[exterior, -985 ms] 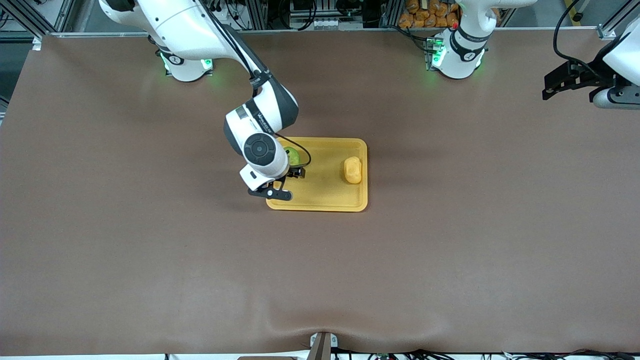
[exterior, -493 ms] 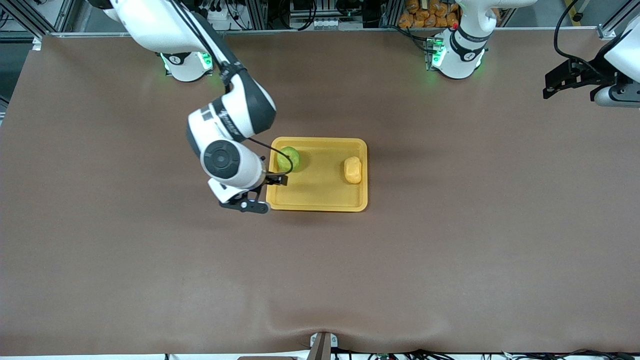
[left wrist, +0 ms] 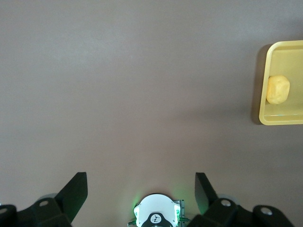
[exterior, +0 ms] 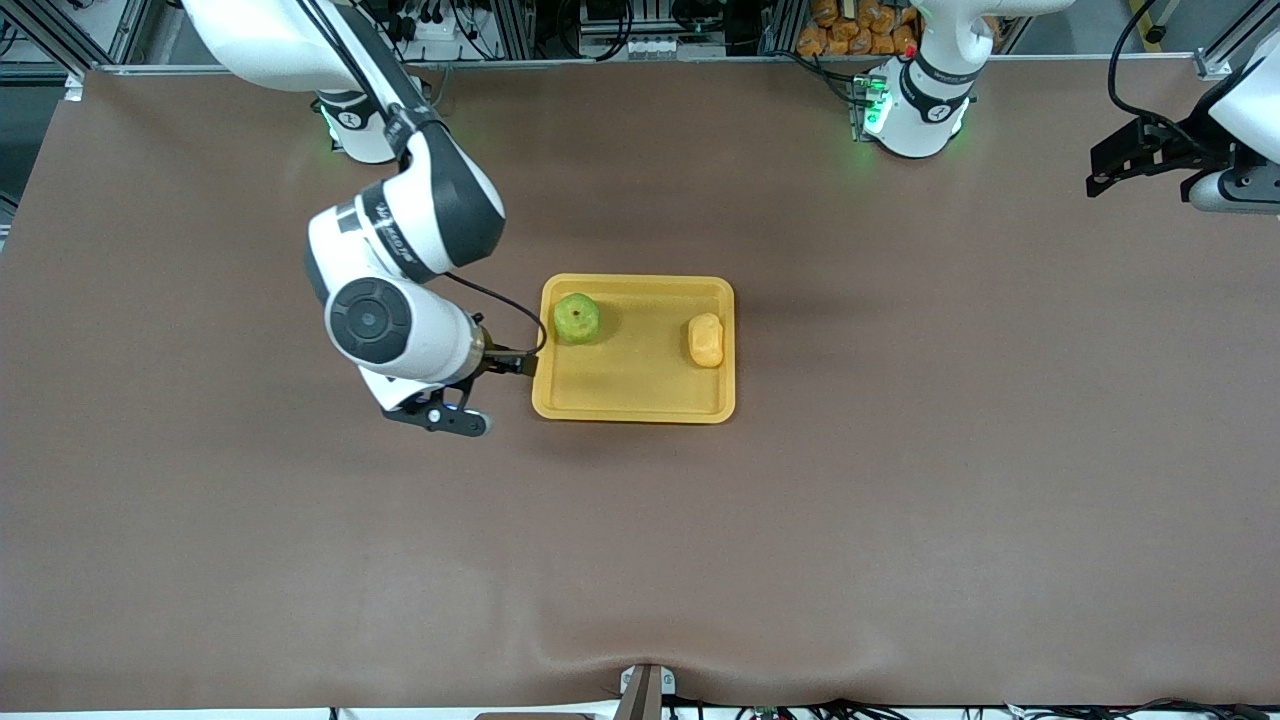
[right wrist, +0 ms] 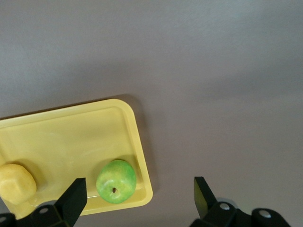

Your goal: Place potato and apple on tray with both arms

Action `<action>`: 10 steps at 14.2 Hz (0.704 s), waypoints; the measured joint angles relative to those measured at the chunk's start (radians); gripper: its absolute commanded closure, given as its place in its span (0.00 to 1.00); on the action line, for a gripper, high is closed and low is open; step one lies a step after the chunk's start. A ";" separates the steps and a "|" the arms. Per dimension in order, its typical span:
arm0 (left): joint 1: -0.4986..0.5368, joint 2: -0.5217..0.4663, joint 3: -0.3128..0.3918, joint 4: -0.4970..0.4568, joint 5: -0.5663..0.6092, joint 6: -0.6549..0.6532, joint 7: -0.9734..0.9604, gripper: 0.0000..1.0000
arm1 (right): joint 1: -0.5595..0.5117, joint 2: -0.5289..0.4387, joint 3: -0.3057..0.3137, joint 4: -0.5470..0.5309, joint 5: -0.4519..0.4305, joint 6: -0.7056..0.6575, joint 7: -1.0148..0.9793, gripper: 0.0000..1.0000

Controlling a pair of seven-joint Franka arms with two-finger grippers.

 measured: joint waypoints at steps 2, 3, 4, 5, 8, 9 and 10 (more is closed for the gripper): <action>0.000 -0.001 0.000 0.000 0.000 0.000 0.000 0.00 | -0.013 -0.015 -0.001 0.016 -0.024 -0.018 -0.001 0.00; 0.000 -0.002 0.000 0.000 0.000 0.000 0.000 0.00 | -0.018 -0.021 -0.001 0.024 -0.042 -0.021 -0.001 0.00; 0.000 -0.004 0.000 0.000 0.000 0.000 0.000 0.00 | -0.022 -0.028 -0.002 0.031 -0.061 -0.021 -0.001 0.00; 0.000 -0.004 0.000 0.000 0.000 0.000 0.000 0.00 | -0.030 -0.035 -0.002 0.037 -0.076 -0.022 -0.005 0.00; 0.000 -0.006 0.000 0.000 0.000 0.000 0.000 0.00 | -0.068 -0.053 -0.003 0.061 -0.086 -0.026 -0.072 0.00; 0.000 -0.006 0.000 0.000 0.000 0.000 0.000 0.00 | -0.081 -0.060 -0.003 0.062 -0.088 -0.027 -0.091 0.00; 0.000 -0.006 0.000 0.000 0.000 -0.001 0.000 0.00 | -0.096 -0.066 -0.004 0.063 -0.090 -0.028 -0.109 0.00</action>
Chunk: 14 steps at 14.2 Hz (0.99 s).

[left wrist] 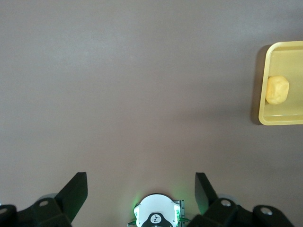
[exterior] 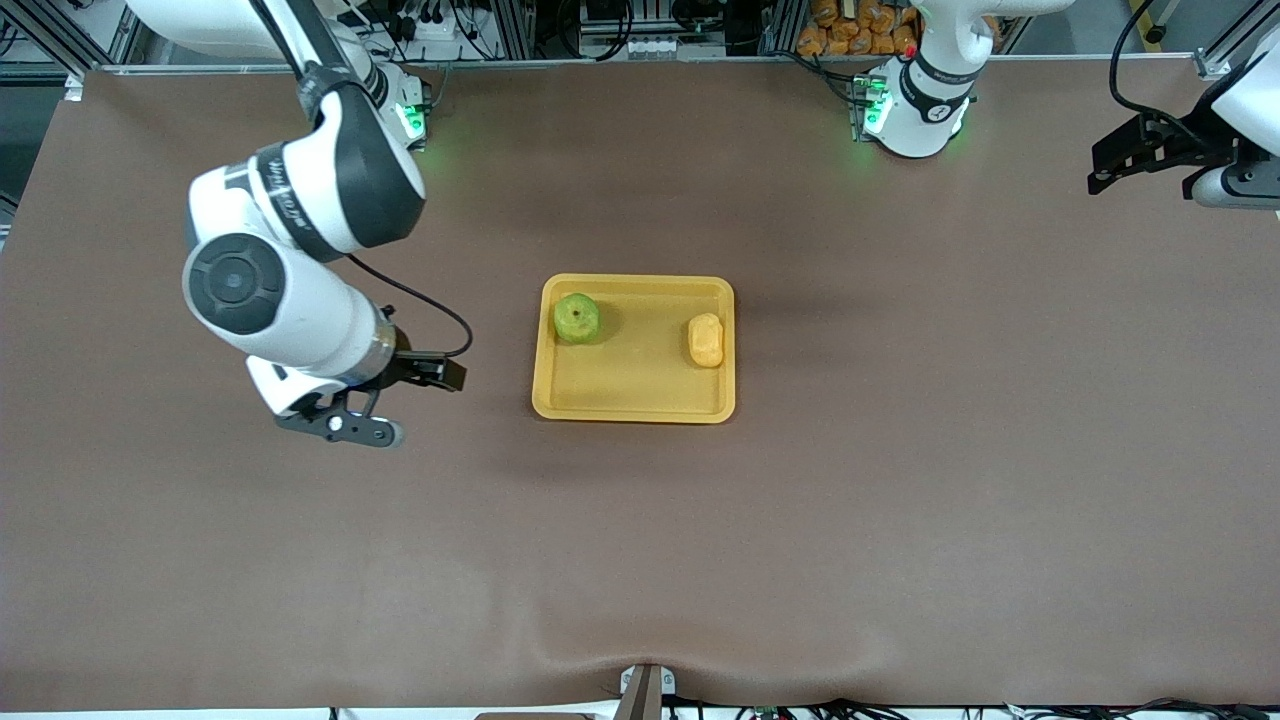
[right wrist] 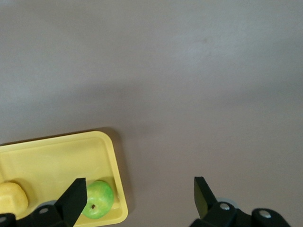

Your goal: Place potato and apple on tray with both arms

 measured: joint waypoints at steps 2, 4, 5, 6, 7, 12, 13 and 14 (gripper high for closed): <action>0.000 0.000 0.000 0.000 0.000 -0.002 0.000 0.00 | -0.035 -0.008 0.000 0.006 -0.001 -0.001 -0.058 0.00; 0.000 -0.004 0.000 0.000 0.000 -0.011 0.000 0.00 | -0.072 -0.024 -0.001 0.008 -0.001 -0.001 -0.121 0.00; 0.000 -0.007 0.000 0.000 0.000 -0.014 0.000 0.00 | -0.094 -0.032 -0.001 0.008 -0.002 -0.002 -0.156 0.00; 0.000 -0.009 0.000 0.000 0.000 -0.014 0.000 0.00 | -0.115 -0.040 -0.001 0.008 -0.002 -0.005 -0.186 0.00; 0.000 -0.011 0.000 0.000 0.000 -0.015 0.000 0.00 | -0.133 -0.048 -0.001 0.008 -0.002 -0.011 -0.211 0.00; 0.001 -0.016 0.000 0.000 0.000 -0.022 -0.006 0.00 | -0.202 -0.067 -0.001 0.008 -0.026 -0.019 -0.326 0.00; 0.001 -0.018 0.001 0.000 0.000 -0.025 -0.011 0.00 | -0.220 -0.070 -0.002 0.008 -0.027 -0.019 -0.357 0.00; 0.001 -0.019 0.001 -0.001 0.000 -0.028 -0.016 0.00 | -0.239 -0.073 -0.002 0.008 -0.027 -0.019 -0.394 0.00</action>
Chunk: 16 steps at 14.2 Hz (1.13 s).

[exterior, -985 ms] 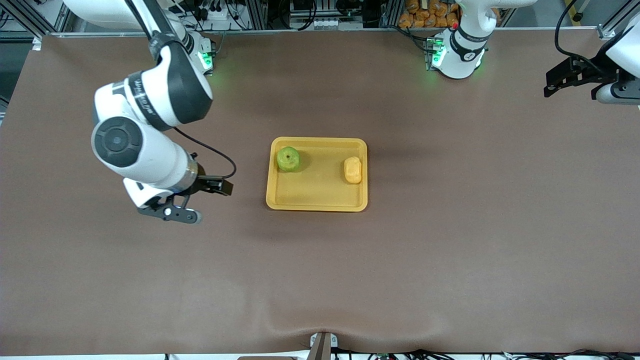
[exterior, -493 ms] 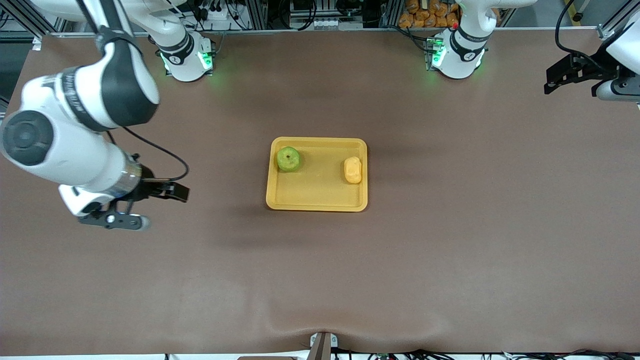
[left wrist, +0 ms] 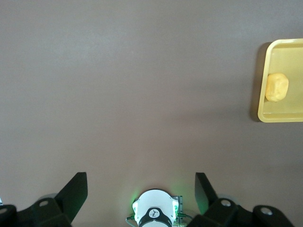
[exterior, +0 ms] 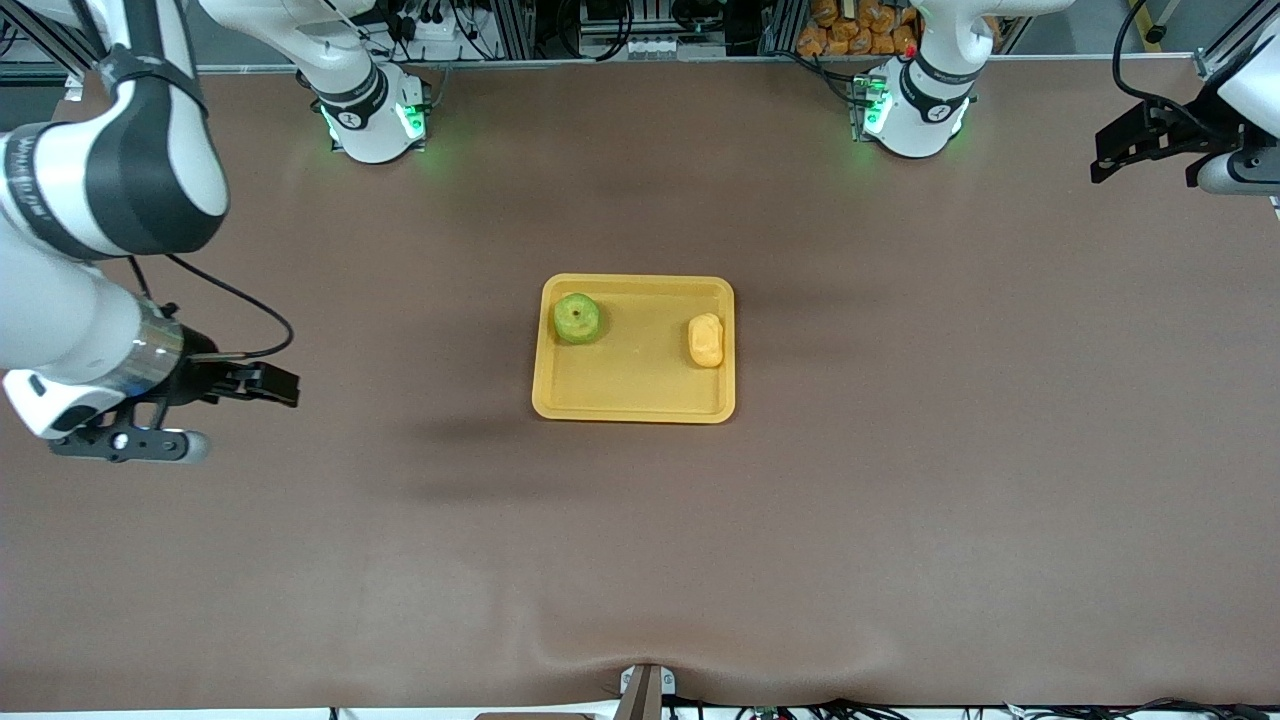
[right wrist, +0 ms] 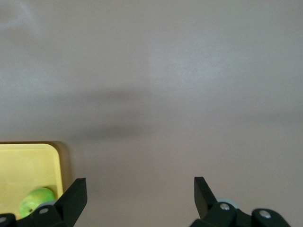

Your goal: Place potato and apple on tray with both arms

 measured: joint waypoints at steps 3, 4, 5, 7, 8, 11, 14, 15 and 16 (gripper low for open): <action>0.000 -0.004 0.000 -0.001 0.000 -0.002 -0.003 0.00 | -0.046 -0.009 0.000 0.000 0.000 -0.001 -0.079 0.00; 0.000 -0.004 0.000 -0.002 0.000 -0.002 -0.003 0.00 | -0.057 -0.012 0.000 0.000 0.000 -0.002 -0.109 0.00; 0.000 -0.004 0.000 -0.002 0.000 -0.002 -0.003 0.00 | -0.068 -0.015 0.000 0.000 0.000 -0.003 -0.139 0.00; 0.000 -0.004 0.000 -0.002 0.000 -0.002 -0.003 0.00 | -0.089 -0.018 0.000 0.000 0.000 -0.004 -0.176 0.00; 0.000 -0.004 0.000 -0.002 0.000 -0.002 -0.003 0.00 | -0.096 -0.019 0.000 0.000 -0.001 -0.004 -0.194 0.00; 0.000 -0.004 0.000 -0.003 0.000 -0.002 -0.003 0.00 | -0.106 -0.035 -0.002 0.000 -0.014 -0.012 -0.228 0.00; 0.000 -0.004 0.000 -0.005 0.000 0.000 -0.003 0.00 | -0.114 -0.077 -0.002 -0.002 -0.016 -0.057 -0.232 0.00; -0.001 -0.004 0.000 -0.006 0.000 0.001 -0.003 0.00 | -0.115 -0.092 -0.002 -0.007 -0.016 -0.067 -0.232 0.00; -0.002 -0.004 -0.001 -0.006 0.000 0.001 -0.003 0.00 | -0.115 -0.111 -0.002 -0.019 -0.016 -0.071 -0.232 0.00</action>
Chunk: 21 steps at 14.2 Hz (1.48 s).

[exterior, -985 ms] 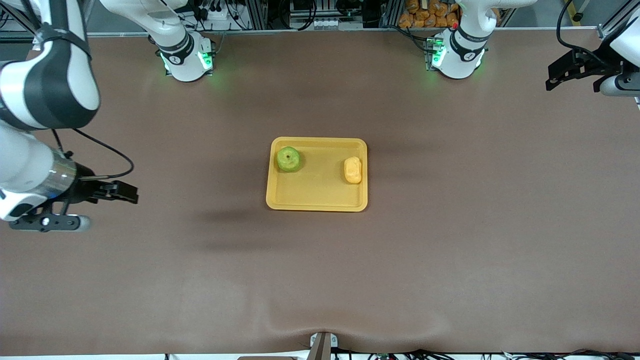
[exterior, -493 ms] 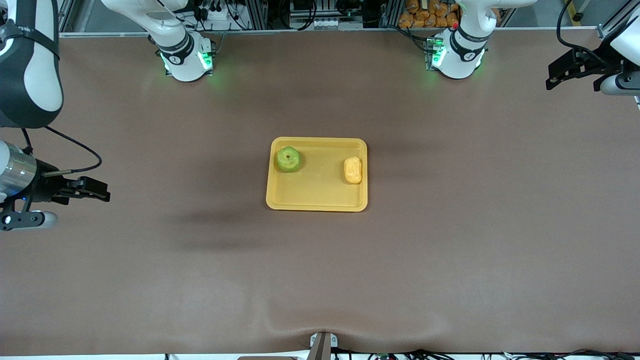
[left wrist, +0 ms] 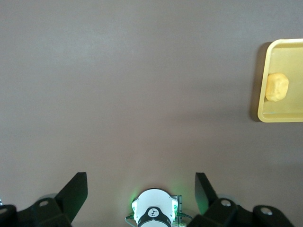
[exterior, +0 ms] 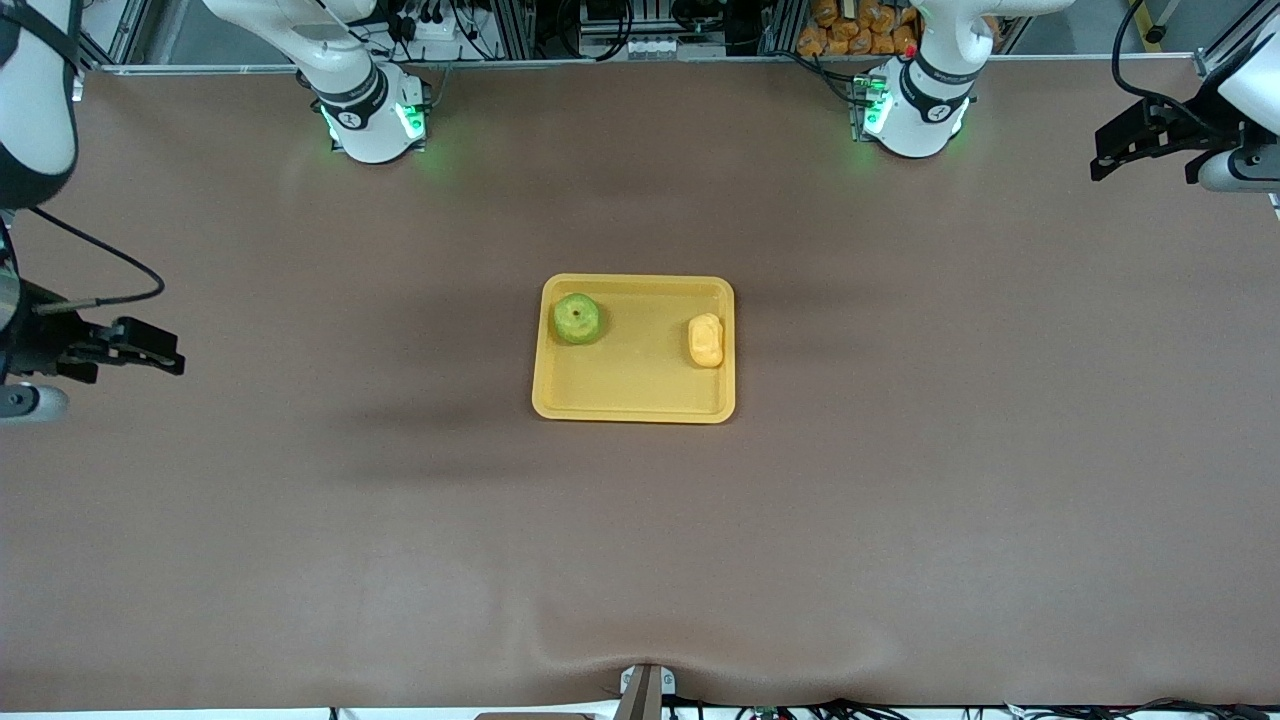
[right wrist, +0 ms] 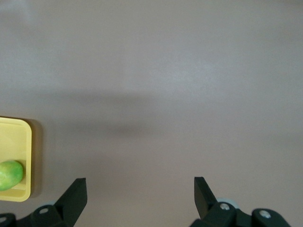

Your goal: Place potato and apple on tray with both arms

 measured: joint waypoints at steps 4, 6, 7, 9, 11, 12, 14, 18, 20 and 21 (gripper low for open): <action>-0.001 0.000 0.000 -0.001 0.000 0.000 0.000 0.00 | 0.000 -0.092 0.000 -0.099 0.000 -0.001 0.000 0.00; -0.001 0.000 -0.003 0.000 0.000 0.001 0.000 0.00 | 0.000 -0.135 0.000 -0.140 0.000 0.000 0.000 0.00; -0.001 0.000 -0.006 0.000 0.000 0.002 0.000 0.00 | 0.000 -0.155 0.000 -0.157 0.000 0.000 0.000 0.00; -0.001 0.000 -0.011 0.001 0.000 0.004 0.000 0.00 | 0.000 -0.192 0.000 -0.193 -0.001 0.000 0.000 0.00; -0.001 0.000 -0.011 0.002 0.000 0.005 0.000 0.00 | 0.000 -0.222 0.000 -0.224 -0.001 0.001 0.000 0.00; -0.001 0.000 -0.011 0.003 0.000 0.005 0.000 0.00 | 0.000 -0.234 0.000 -0.239 -0.001 0.005 0.000 0.00; 0.000 0.000 -0.011 0.006 0.000 0.008 0.000 0.00 | 0.000 -0.257 0.001 -0.266 -0.002 0.008 0.000 0.00; 0.000 0.001 -0.011 0.018 0.000 0.012 0.000 0.00 | 0.000 -0.291 0.004 -0.298 -0.016 0.008 -0.001 0.00; 0.000 0.001 -0.011 0.024 0.000 0.012 0.000 0.00 | 0.000 -0.293 0.011 -0.299 -0.041 0.008 -0.001 0.00; 0.000 0.002 -0.011 0.025 0.000 0.012 0.000 0.00 | 0.000 -0.293 0.013 -0.299 -0.046 0.008 -0.001 0.00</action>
